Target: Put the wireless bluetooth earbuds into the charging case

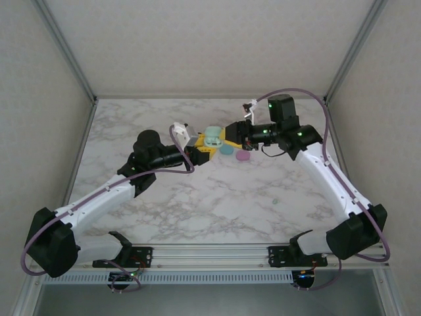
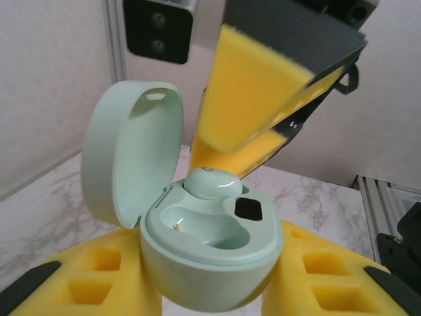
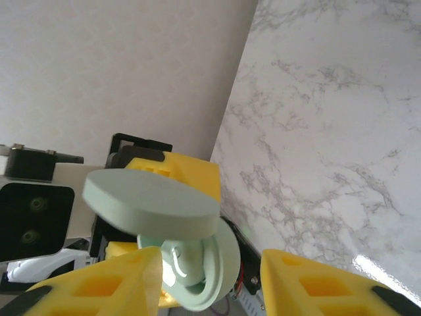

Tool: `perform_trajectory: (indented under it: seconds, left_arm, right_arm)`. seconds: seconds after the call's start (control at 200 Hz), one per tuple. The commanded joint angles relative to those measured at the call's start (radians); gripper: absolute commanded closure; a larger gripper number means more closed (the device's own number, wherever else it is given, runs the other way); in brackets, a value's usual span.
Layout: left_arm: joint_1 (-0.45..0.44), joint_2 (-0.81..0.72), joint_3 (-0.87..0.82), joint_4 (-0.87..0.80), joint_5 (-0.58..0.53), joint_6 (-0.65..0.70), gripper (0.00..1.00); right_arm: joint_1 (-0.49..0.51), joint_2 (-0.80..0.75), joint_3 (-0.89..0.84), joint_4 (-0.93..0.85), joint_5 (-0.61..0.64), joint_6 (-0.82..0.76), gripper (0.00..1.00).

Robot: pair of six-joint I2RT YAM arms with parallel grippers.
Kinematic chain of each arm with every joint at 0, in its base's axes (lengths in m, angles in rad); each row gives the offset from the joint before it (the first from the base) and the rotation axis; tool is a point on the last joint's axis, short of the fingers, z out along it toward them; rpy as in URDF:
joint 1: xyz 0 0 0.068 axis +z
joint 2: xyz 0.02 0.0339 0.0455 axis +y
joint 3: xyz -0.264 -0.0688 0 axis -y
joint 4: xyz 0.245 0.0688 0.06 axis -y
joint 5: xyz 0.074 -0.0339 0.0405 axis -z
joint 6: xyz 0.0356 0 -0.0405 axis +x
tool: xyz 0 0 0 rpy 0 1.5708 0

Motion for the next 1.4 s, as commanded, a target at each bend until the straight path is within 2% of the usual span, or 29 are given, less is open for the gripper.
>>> perform_trajectory:
  seconds: [0.0, 0.155, 0.225, 0.305, 0.39, 0.481, 0.596, 0.686, 0.861, 1.066, 1.397]
  left_arm:
    - [-0.014, -0.039, 0.008, 0.021, -0.041, 0.009, 0.8]
    - [-0.013, -0.052, -0.003, 0.022, -0.065, 0.013, 0.8]
    - [-0.013, -0.057, -0.003, 0.022, -0.074, 0.013, 0.79]
    - [-0.013, -0.062, -0.002, 0.022, -0.08, 0.012, 0.79]
    - [-0.013, -0.068, 0.003, 0.021, -0.082, 0.01, 0.79]
    - [-0.014, -0.072, 0.007, 0.019, -0.084, 0.009, 0.79]
    - [-0.014, -0.077, 0.012, 0.016, -0.079, 0.005, 0.79]
    - [-0.016, -0.085, 0.011, 0.008, -0.077, 0.001, 0.79]
    - [-0.02, -0.107, 0.0, -0.009, -0.093, 0.002, 0.79]
    - [-0.023, -0.109, -0.003, -0.017, -0.107, 0.009, 0.79]
    - [-0.023, -0.102, -0.01, -0.017, -0.103, 0.013, 0.79]
  right_arm:
    - [0.005, -0.086, 0.04, -0.045, 0.06, -0.035, 0.53]
    - [-0.011, -0.18, 0.024, -0.129, 0.209, -0.096, 0.49]
    - [-0.023, -0.237, -0.005, -0.163, 0.332, -0.117, 0.49]
    - [-0.047, -0.306, -0.07, -0.197, 0.531, -0.111, 0.47]
    - [-0.118, -0.358, -0.173, -0.225, 0.685, -0.085, 0.42]
    - [-0.271, -0.361, -0.296, -0.22, 0.63, -0.04, 0.42]
    - [-0.455, -0.296, -0.466, -0.139, 0.454, -0.026, 0.42]
    - [-0.523, -0.198, -0.535, -0.1, 0.389, -0.063, 0.45]
    - [-0.524, -0.001, -0.509, -0.126, 0.462, -0.211, 0.47]
    - [-0.513, 0.177, -0.469, -0.147, 0.412, -0.258, 0.51]
    - [-0.461, 0.242, -0.533, -0.175, 0.463, -0.256, 0.51]
